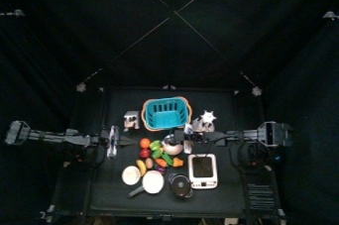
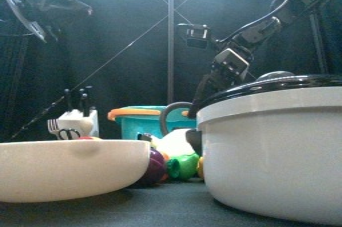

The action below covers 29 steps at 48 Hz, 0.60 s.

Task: Put kettle onto stove

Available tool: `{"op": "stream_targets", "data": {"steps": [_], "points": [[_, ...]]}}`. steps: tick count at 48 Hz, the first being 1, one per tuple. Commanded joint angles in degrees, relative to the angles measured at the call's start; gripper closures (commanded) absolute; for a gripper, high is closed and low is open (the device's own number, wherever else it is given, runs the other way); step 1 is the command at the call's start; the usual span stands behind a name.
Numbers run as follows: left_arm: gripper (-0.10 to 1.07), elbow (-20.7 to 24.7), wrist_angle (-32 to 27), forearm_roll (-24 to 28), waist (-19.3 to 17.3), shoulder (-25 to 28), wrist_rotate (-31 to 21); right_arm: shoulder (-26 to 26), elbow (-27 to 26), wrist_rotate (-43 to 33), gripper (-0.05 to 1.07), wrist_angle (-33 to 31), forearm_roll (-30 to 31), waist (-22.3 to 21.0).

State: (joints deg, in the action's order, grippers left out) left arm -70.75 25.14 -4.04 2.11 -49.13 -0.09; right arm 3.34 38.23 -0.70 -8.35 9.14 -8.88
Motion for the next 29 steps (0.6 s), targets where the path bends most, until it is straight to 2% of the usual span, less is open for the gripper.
{"op": "stream_targets", "data": {"steps": [1, 13, 20, 29], "points": [[1.0, 0.88, 0.53, 0.0, 0.18, 0.09, 0.26, 2.64, -1.23, -0.18, 0.53, 0.18, -0.18, 0.09], [1.0, 1.32, 0.53, 0.09, -0.26, 0.09, 0.35, 7.73, -1.14, -0.18, 0.53, 0.18, -0.26, 0.09], [1.0, 1.41, 0.53, 0.44, -0.26, 0.09, 0.44, 12.74, -0.18, -0.18, 0.53, -0.18, -0.53, 0.18], [1.0, 1.41, 0.62, 0.44, -0.26, 0.09, 0.35, 19.6, 2.99, -0.18, 0.53, -0.53, -3.25, 2.55]]}}
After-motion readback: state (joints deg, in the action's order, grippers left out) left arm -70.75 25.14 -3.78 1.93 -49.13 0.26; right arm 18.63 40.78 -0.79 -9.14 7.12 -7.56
